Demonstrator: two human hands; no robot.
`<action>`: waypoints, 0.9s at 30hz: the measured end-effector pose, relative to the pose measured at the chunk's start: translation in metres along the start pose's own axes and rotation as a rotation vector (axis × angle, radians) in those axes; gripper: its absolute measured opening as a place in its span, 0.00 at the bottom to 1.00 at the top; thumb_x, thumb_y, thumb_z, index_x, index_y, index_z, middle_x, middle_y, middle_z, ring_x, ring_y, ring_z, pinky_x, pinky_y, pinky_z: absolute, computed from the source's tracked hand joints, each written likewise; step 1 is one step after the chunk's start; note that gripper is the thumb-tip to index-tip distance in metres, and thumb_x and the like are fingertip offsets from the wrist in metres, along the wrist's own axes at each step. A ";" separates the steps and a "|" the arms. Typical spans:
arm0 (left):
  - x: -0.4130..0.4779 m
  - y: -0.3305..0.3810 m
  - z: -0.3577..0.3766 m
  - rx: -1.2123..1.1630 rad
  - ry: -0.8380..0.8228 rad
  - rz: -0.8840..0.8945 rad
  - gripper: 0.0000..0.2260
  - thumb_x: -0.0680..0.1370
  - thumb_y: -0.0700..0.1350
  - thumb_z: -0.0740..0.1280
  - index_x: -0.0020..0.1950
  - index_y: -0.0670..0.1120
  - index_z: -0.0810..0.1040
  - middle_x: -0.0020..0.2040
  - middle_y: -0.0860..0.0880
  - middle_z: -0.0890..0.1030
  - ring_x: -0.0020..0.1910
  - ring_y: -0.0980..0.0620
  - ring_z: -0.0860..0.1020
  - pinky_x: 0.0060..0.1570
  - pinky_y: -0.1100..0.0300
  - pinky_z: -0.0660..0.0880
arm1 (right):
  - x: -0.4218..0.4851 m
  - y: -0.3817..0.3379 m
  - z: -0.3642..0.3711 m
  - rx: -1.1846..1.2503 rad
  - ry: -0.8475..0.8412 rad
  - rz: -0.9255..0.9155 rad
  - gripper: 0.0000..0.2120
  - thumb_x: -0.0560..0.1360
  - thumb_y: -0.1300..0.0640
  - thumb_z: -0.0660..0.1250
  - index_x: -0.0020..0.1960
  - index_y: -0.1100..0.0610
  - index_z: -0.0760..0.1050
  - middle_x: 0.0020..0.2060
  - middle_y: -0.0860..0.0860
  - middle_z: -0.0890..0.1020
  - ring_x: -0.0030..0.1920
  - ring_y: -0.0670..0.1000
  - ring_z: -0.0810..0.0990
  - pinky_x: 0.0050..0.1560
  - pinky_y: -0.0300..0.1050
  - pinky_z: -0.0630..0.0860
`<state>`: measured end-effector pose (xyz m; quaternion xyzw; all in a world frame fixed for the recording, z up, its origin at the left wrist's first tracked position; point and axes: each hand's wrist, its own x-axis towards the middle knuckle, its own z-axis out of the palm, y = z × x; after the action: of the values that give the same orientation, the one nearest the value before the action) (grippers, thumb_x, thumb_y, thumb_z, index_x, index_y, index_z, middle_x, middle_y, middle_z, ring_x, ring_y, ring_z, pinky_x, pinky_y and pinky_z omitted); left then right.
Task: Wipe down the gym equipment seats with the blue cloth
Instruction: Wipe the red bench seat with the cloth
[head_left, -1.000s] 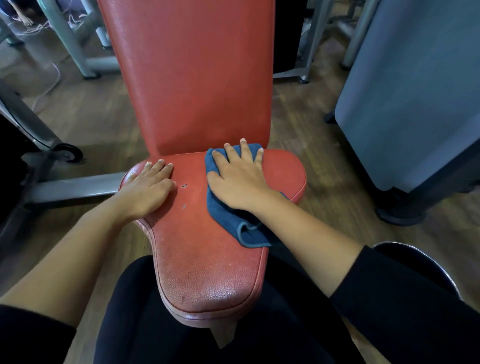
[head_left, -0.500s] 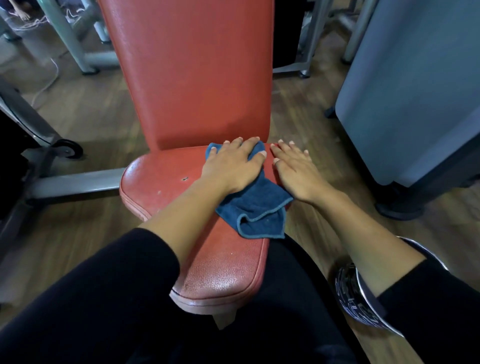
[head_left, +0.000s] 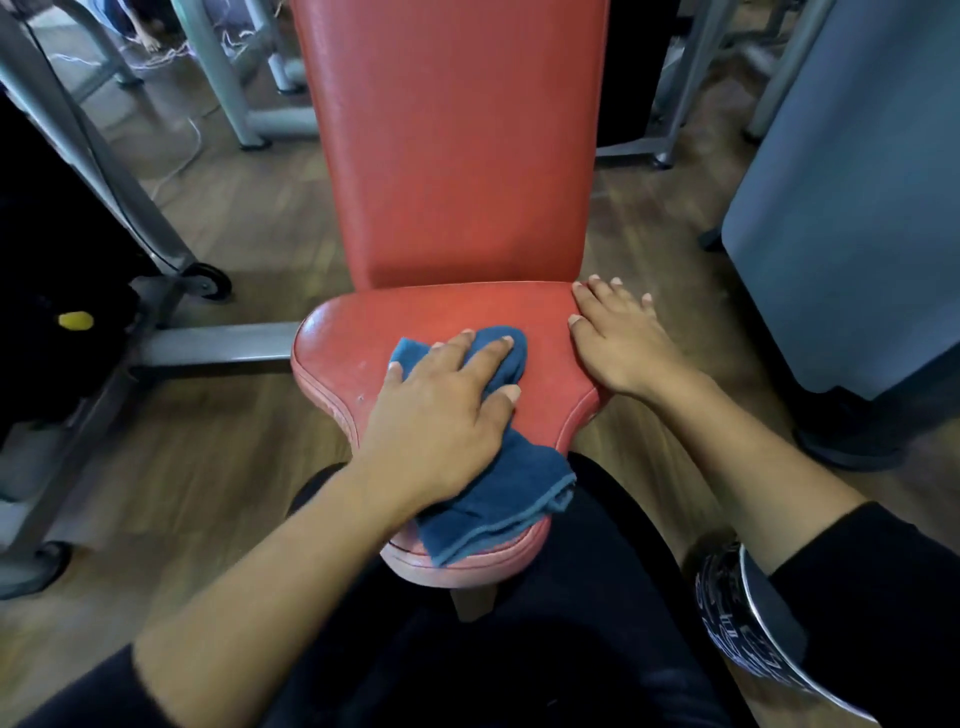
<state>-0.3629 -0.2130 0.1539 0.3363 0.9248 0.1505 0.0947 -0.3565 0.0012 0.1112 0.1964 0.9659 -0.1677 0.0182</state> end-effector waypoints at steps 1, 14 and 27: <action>-0.008 0.005 0.001 -0.008 0.012 -0.033 0.28 0.76 0.64 0.50 0.76 0.59 0.56 0.78 0.51 0.55 0.76 0.50 0.54 0.73 0.44 0.50 | 0.000 -0.001 0.000 -0.005 -0.001 0.004 0.25 0.83 0.50 0.47 0.78 0.54 0.50 0.78 0.52 0.50 0.78 0.52 0.45 0.74 0.53 0.38; 0.032 -0.026 0.002 -0.086 0.162 -0.090 0.18 0.77 0.50 0.61 0.67 0.60 0.72 0.73 0.50 0.67 0.70 0.47 0.66 0.69 0.43 0.61 | 0.000 -0.036 0.005 -0.079 -0.039 -0.109 0.27 0.82 0.45 0.45 0.78 0.55 0.53 0.78 0.51 0.52 0.78 0.52 0.47 0.75 0.53 0.39; 0.079 -0.067 0.003 -0.075 0.203 -0.063 0.19 0.75 0.58 0.58 0.64 0.58 0.77 0.73 0.47 0.67 0.70 0.44 0.67 0.69 0.42 0.61 | 0.003 -0.042 0.009 -0.080 -0.020 -0.079 0.27 0.81 0.46 0.47 0.78 0.52 0.51 0.78 0.48 0.51 0.77 0.49 0.46 0.76 0.50 0.40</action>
<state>-0.4616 -0.2098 0.1219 0.2864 0.9334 0.2155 0.0176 -0.3755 -0.0371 0.1157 0.1556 0.9786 -0.1313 0.0291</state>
